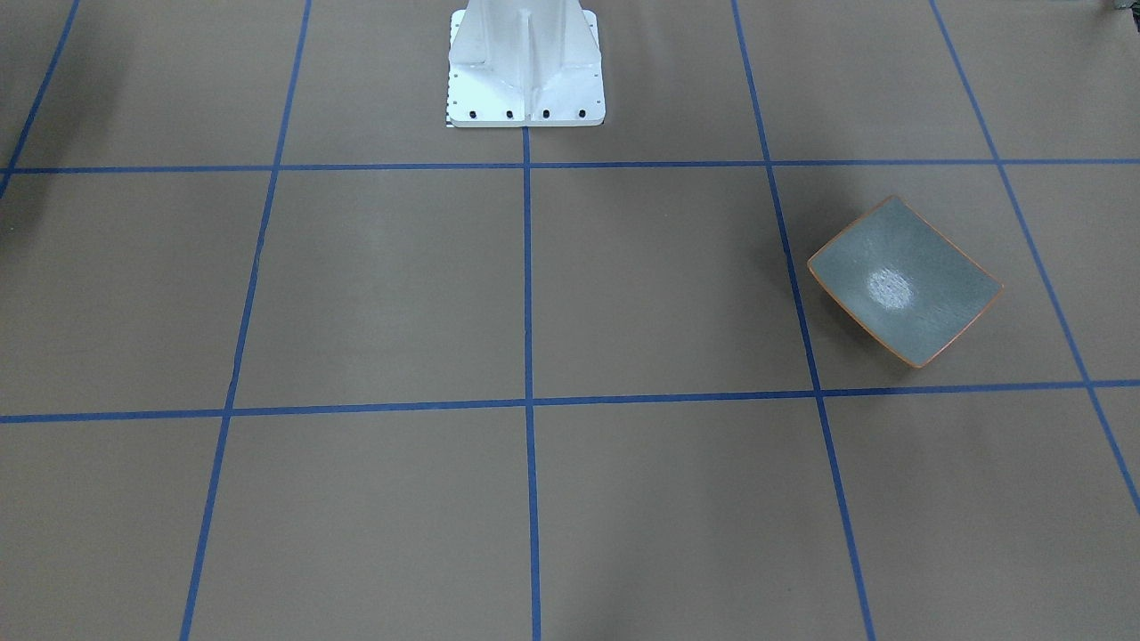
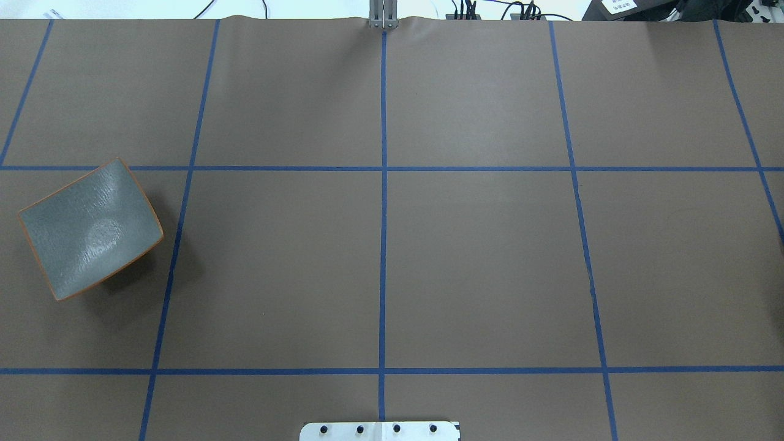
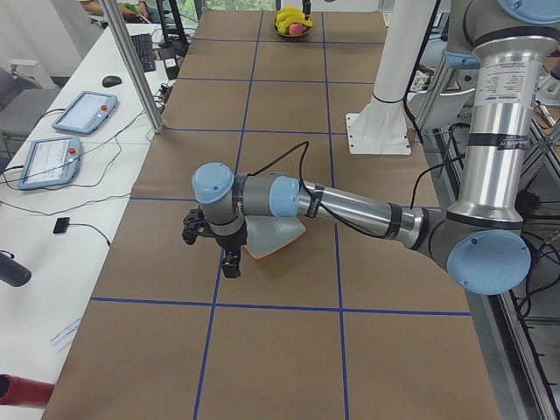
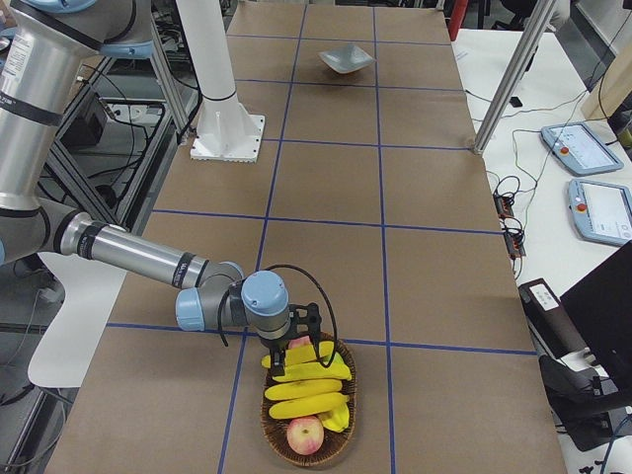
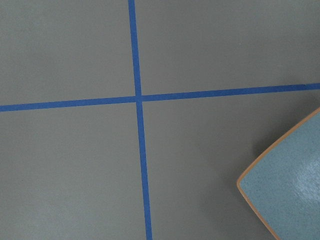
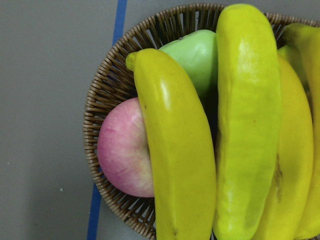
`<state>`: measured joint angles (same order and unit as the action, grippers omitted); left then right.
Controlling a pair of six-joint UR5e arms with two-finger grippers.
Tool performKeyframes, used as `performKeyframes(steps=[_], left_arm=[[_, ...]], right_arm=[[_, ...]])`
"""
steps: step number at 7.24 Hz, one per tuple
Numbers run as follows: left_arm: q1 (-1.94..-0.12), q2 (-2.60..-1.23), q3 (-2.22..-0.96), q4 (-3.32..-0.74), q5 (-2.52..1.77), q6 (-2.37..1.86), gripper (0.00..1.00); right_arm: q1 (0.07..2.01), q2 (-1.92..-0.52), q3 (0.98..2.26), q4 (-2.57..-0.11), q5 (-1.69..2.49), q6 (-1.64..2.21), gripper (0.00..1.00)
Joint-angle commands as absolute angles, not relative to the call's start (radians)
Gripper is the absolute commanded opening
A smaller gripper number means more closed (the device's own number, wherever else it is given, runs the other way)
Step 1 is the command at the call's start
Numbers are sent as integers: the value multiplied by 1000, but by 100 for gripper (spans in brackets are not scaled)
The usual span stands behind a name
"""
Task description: Transfer all bananas from basket to plate
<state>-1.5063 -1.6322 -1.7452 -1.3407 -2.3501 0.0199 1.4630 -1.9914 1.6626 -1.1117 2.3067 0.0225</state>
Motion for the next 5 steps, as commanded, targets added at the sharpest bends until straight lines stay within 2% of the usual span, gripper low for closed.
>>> performKeyframes(steps=[1, 5], left_arm=[[-1506, -1634, -1740, -1344, -2350, 20, 100], [-1506, -1632, -1736, -1359, -2349, 20, 100]], right_arm=[[1448, -1990, 1652, -1106, 2306, 20, 94], [1425, -1964, 1624, -1106, 2287, 14, 89]])
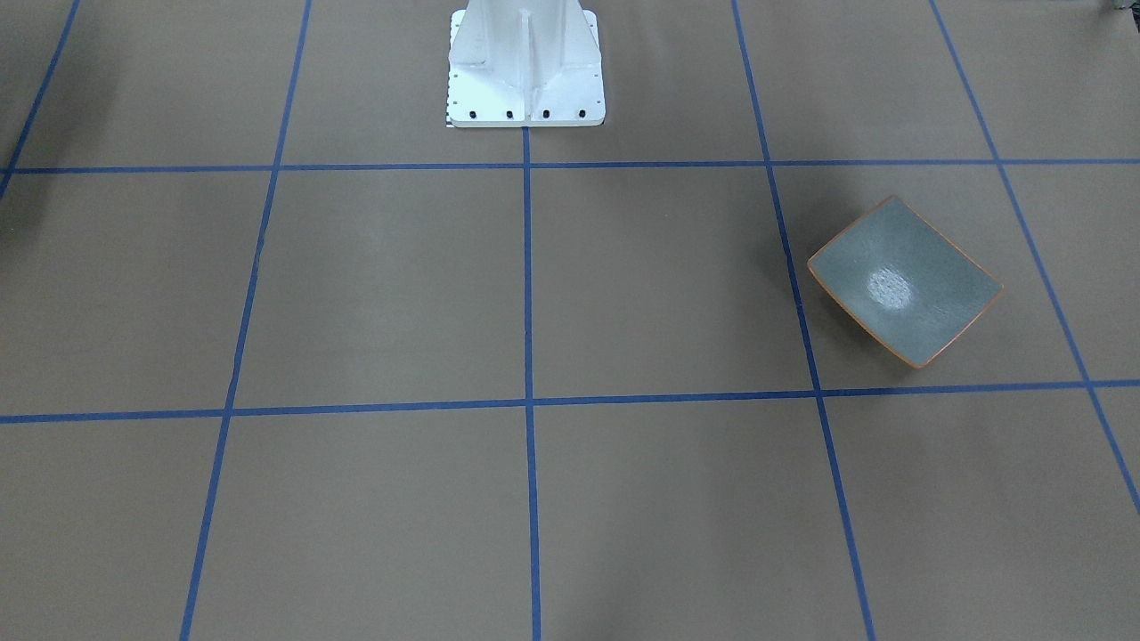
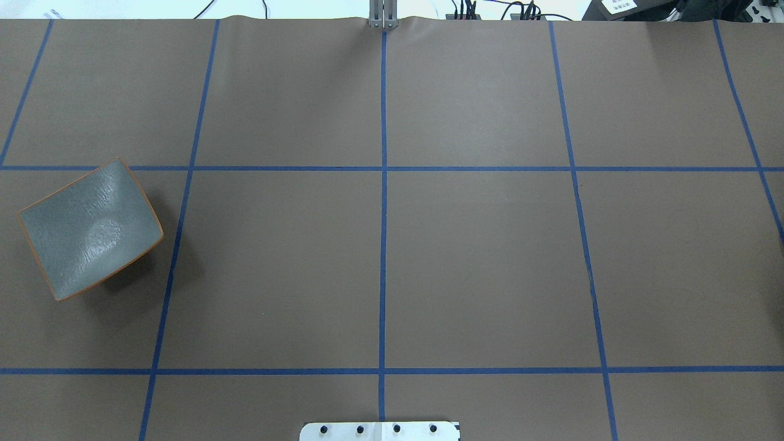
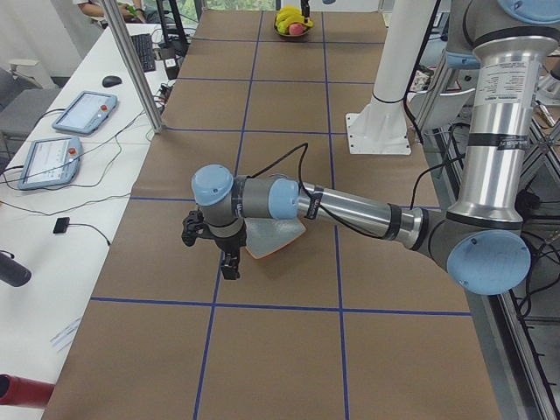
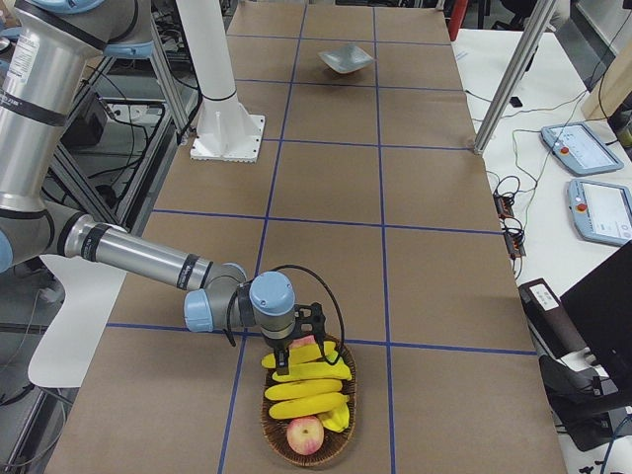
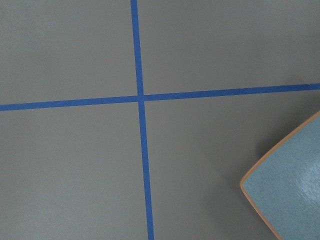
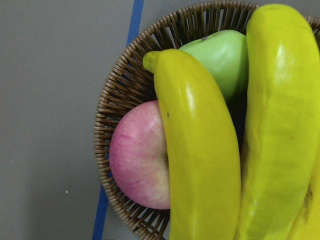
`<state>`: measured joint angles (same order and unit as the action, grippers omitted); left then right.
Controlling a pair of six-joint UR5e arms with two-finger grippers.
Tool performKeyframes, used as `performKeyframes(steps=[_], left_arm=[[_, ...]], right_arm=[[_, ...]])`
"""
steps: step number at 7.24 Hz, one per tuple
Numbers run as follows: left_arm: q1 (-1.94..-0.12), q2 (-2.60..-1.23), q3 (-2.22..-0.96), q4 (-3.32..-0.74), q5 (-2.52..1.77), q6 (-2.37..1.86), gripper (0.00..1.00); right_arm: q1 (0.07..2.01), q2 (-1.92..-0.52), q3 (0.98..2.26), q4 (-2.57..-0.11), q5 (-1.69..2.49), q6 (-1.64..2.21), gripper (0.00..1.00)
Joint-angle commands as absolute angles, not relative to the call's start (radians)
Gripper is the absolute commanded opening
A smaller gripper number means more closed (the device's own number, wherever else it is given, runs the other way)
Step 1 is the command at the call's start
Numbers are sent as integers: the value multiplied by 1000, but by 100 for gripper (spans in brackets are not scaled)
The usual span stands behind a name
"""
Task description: Transfer all bananas from basket to plate
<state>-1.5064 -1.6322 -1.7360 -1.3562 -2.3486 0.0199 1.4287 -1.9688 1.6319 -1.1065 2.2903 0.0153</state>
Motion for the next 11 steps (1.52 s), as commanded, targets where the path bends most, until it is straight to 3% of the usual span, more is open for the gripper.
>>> performKeyframes(steps=[1, 3, 5, 6, 11], left_arm=[[-1506, -1632, -1735, -1359, -2349, 20, 100], [-1506, -1632, -1735, -1359, -2349, 21, 100], [-1506, -1632, -1735, -1359, -2349, 20, 100], [-1506, -1632, -1735, -1359, -2349, 20, 100], [-1506, -1632, -1743, -1359, -2349, 20, 100]], right_arm=[[1425, -1962, 1623, -1106, 2287, 14, 84], [1425, -1962, 1623, -1106, 2287, 17, 51], [1425, -1962, 1623, -1104, 2289, 9, 10], [1425, -1962, 1623, -1091, 2289, 8, 0], [1474, -1980, 1730, -1061, 2391, 2, 0]])
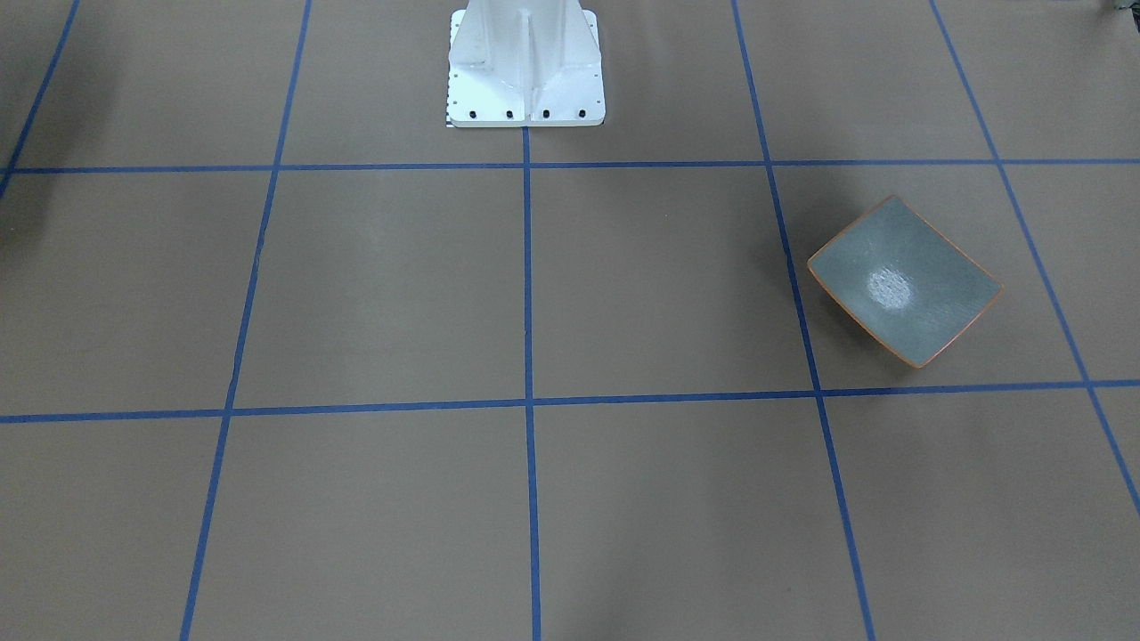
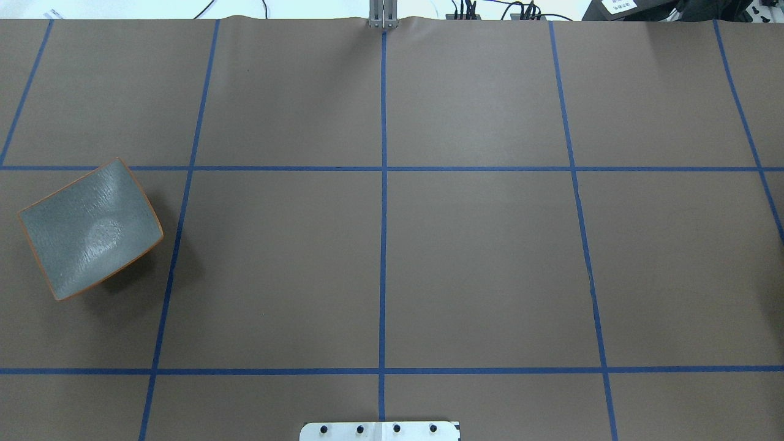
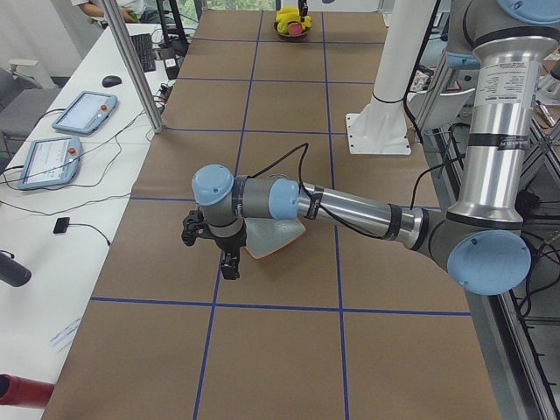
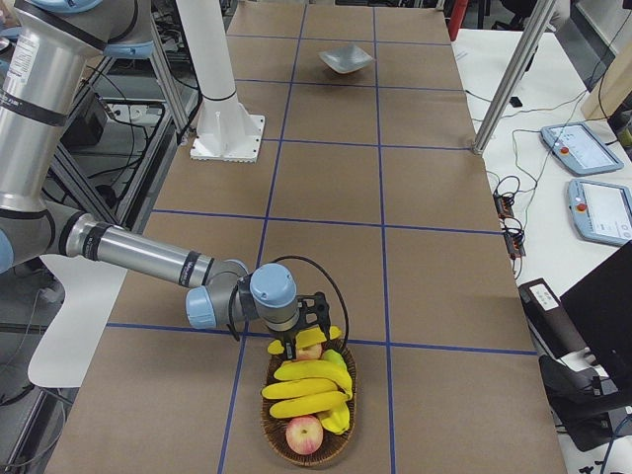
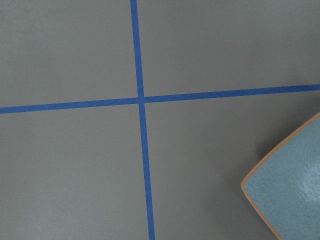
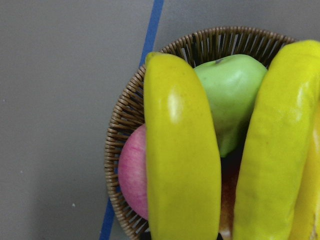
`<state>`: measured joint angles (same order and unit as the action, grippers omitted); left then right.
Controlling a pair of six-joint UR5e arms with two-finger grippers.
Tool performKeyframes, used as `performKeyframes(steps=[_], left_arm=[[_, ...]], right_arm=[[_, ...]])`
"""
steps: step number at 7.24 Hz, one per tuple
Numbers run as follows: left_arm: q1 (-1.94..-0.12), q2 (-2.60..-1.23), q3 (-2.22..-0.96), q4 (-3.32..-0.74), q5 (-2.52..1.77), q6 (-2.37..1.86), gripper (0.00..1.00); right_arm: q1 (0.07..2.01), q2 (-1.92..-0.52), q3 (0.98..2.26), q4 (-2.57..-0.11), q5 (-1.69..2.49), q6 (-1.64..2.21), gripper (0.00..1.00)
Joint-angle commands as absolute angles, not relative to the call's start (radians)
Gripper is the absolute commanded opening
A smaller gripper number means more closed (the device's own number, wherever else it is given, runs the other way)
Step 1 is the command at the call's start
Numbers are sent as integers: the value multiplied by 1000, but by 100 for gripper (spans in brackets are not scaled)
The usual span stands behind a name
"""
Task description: Transfer all bananas from basket to plate
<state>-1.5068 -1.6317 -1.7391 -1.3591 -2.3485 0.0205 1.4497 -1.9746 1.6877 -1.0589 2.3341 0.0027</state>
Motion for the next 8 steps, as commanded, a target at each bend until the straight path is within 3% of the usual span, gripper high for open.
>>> performKeyframes(steps=[1, 3, 5, 8], left_arm=[[-1506, -1632, -1744, -1365, -2350, 18, 100], [-1503, -1637, -1735, -1489, -2362, -3, 100], [-1390, -1683, -1733, -1647, -2428, -292, 100], [-1251, -1883, -1726, -1686, -2546, -640, 99]], right_arm=[[1509, -1968, 1736, -1066, 2461, 14, 0], [1481, -1874, 1765, -1059, 2524, 256, 0], [1364, -1723, 1781, -1052, 2559, 549, 0], [1113, -1499, 1789, -936, 2473, 1045, 0]])
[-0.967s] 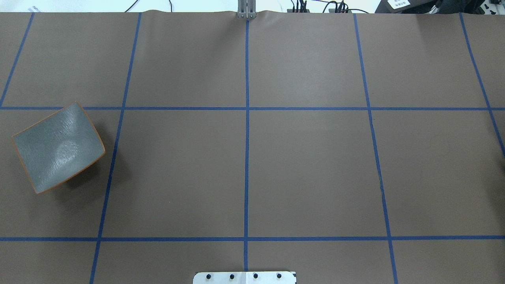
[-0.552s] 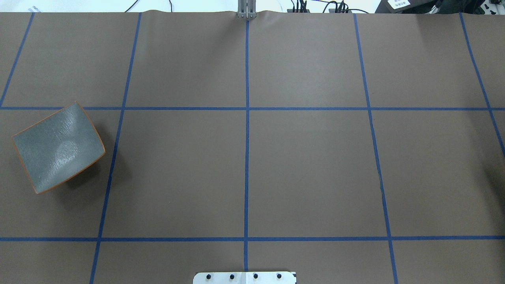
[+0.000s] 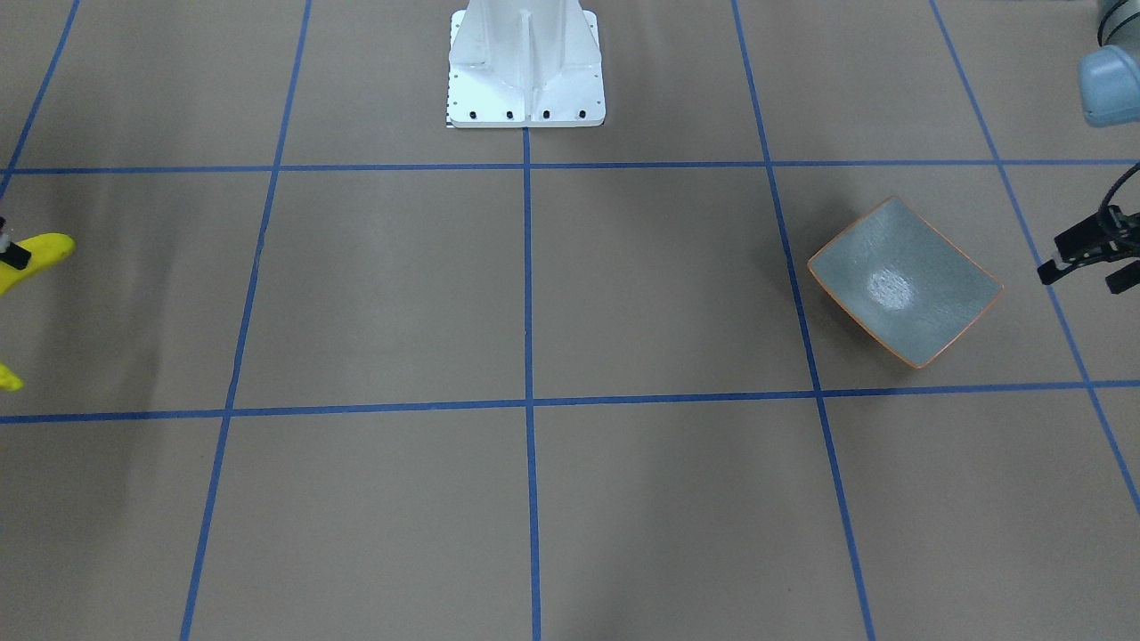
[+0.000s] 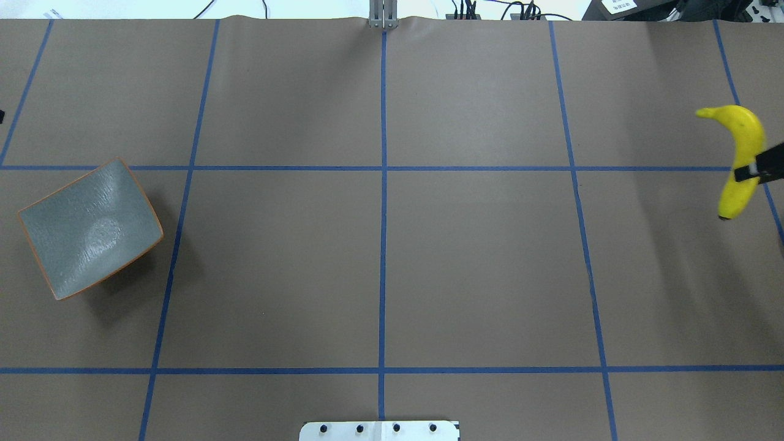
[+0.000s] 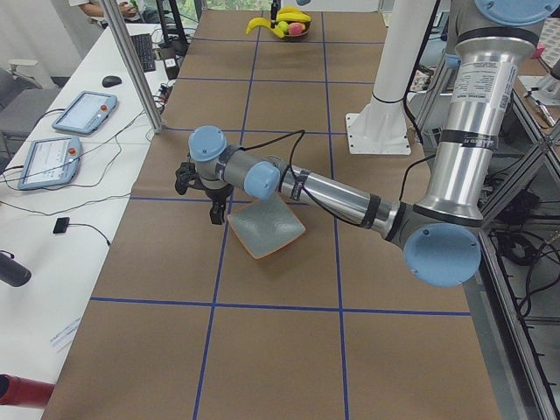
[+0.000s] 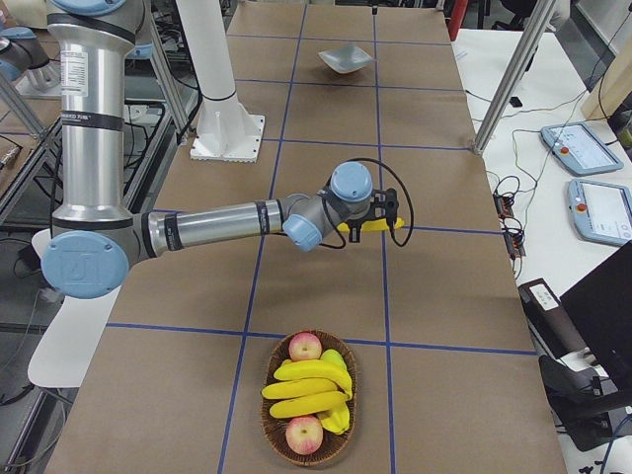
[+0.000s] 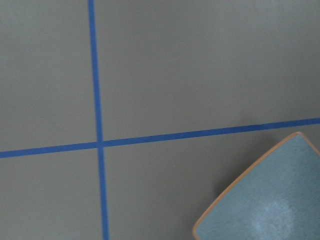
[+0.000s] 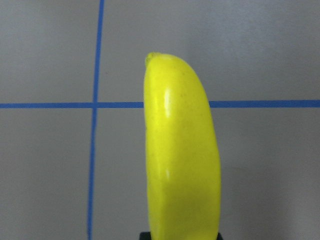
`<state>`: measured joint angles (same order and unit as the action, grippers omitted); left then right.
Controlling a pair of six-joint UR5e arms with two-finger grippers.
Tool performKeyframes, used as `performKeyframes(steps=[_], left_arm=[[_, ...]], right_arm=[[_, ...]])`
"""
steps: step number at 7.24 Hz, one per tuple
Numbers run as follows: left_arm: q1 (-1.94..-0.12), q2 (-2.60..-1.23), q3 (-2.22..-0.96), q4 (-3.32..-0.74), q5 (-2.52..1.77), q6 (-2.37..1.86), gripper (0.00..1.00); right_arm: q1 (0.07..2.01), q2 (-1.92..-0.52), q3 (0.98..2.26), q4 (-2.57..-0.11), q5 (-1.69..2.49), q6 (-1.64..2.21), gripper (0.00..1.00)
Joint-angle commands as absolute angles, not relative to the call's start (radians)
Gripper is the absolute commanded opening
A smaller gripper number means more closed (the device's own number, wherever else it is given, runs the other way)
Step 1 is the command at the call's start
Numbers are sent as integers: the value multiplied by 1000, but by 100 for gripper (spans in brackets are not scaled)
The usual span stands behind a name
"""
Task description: Transfer all bananas from basket to plate
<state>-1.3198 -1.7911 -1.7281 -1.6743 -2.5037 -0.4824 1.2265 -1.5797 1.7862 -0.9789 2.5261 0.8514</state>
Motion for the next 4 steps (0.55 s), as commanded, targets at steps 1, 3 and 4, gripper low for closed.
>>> performKeyframes(steps=[1, 3, 4], left_arm=[[-1148, -1964, -1729, -1696, -2548, -763, 99], [-1068, -2089, -1692, -1735, -2545, -877, 99], [-1033, -2138, -1646, -1815, -2543, -979, 99]], right_arm=[[1000, -1432, 1789, -907, 2377, 1168, 0], [828, -1288, 1789, -907, 2266, 1368, 0], [765, -1232, 1784, -907, 2240, 1417, 0]])
